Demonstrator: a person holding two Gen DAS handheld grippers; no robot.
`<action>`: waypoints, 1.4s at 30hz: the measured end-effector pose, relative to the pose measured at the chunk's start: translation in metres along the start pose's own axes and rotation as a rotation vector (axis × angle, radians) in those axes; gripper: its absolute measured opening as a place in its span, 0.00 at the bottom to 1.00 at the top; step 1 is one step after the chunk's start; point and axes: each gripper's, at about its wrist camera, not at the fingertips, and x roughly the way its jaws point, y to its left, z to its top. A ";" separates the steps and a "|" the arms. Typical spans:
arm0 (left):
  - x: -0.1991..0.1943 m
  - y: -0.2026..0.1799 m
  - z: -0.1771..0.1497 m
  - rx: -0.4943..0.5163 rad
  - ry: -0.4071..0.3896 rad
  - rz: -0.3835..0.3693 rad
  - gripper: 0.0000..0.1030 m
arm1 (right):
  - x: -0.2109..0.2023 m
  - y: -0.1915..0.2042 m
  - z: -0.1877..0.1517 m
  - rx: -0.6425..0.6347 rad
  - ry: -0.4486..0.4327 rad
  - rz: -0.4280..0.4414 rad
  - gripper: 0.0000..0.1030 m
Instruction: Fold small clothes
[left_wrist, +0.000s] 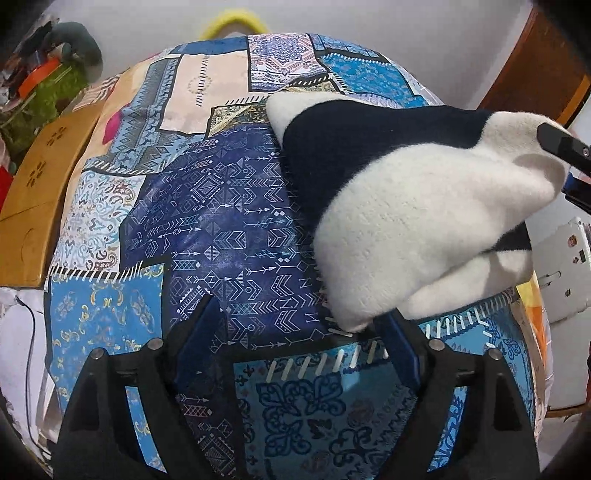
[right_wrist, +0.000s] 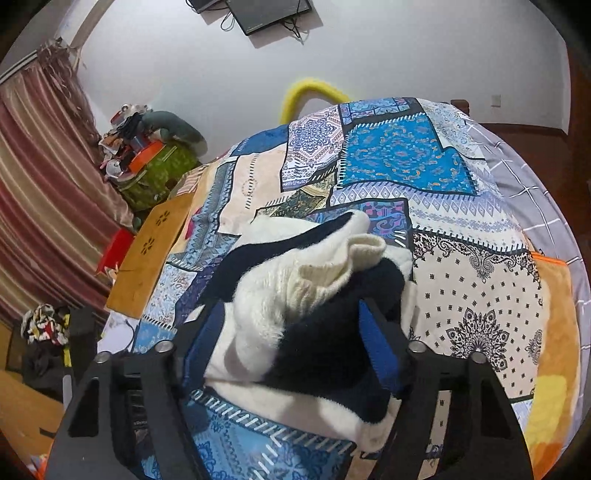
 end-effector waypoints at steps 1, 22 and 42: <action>0.001 0.001 0.000 -0.006 -0.001 -0.003 0.84 | 0.000 0.000 0.000 -0.001 -0.002 -0.002 0.52; 0.000 0.011 -0.008 -0.056 0.003 -0.028 0.87 | -0.018 -0.013 -0.043 -0.094 -0.010 -0.059 0.27; -0.049 0.046 0.004 -0.079 -0.105 0.093 0.87 | -0.045 -0.027 -0.060 -0.105 -0.023 -0.108 0.44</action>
